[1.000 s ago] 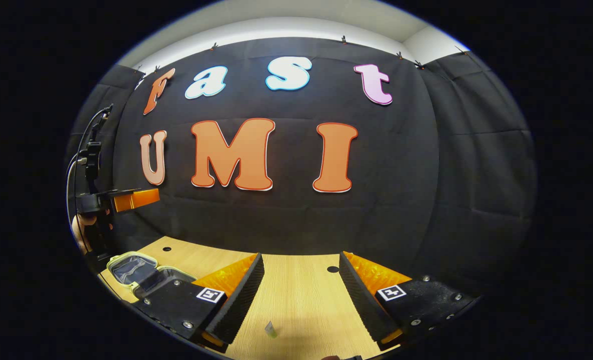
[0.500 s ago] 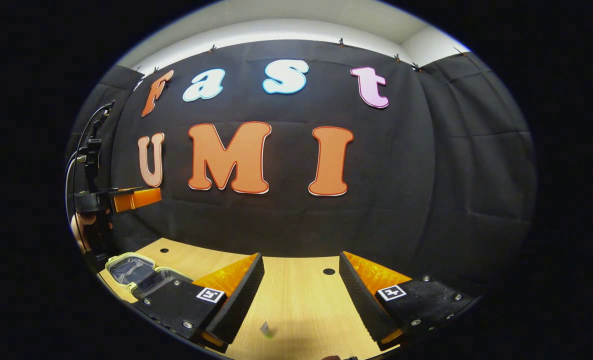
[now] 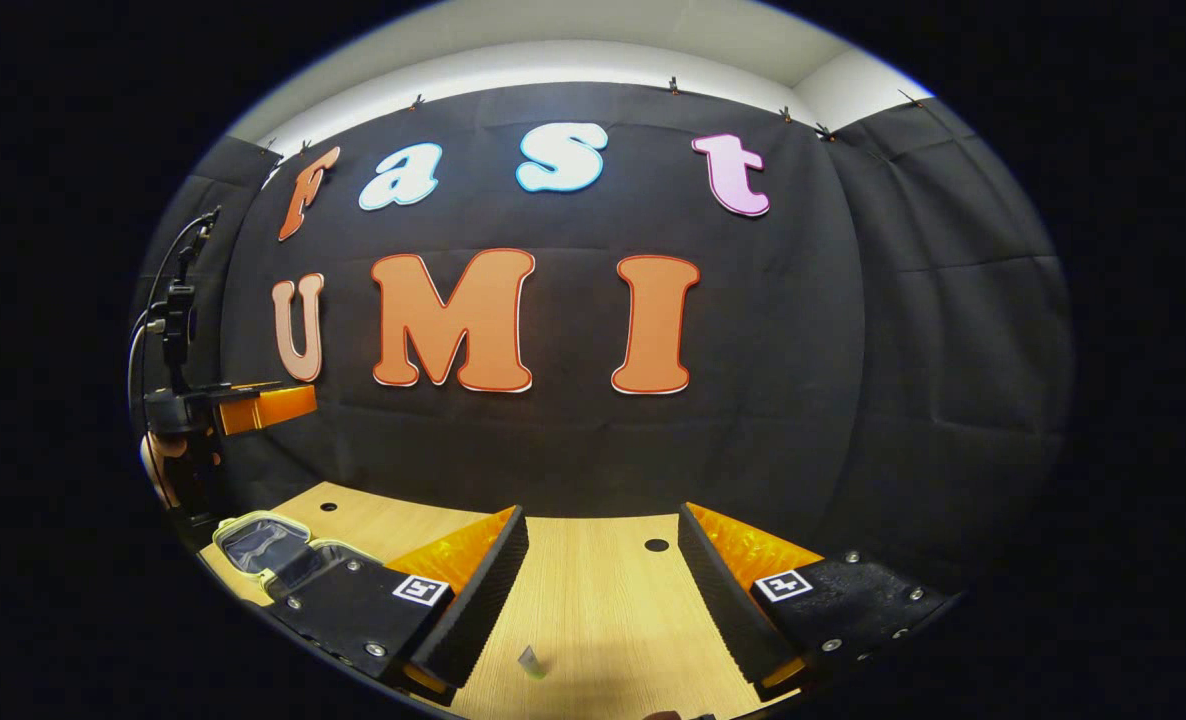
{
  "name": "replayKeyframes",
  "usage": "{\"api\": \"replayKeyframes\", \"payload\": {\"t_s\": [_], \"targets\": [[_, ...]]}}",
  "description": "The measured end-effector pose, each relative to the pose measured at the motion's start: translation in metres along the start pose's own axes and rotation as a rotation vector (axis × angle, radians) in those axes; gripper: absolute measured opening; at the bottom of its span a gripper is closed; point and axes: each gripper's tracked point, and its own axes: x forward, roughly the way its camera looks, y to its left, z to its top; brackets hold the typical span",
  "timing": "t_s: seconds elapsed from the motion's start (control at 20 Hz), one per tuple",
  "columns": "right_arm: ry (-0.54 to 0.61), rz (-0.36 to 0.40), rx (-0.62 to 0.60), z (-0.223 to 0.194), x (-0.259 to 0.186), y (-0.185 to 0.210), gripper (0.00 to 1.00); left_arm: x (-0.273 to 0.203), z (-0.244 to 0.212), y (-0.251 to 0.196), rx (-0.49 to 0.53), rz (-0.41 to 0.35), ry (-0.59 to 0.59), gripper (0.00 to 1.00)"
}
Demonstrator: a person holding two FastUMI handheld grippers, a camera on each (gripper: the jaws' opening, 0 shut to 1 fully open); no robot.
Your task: First open the suitcase, pack the skin care products into it, and then close the suitcase.
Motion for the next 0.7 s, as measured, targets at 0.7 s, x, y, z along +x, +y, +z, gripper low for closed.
{"api": "replayKeyframes", "payload": {"t_s": [0.7], "targets": [[-0.016, 0.041, -0.005, 0.003, 0.002, -0.002, 0.95, -0.012, -0.006, -0.004, 0.002, 0.059, 0.002, 0.97]]}}
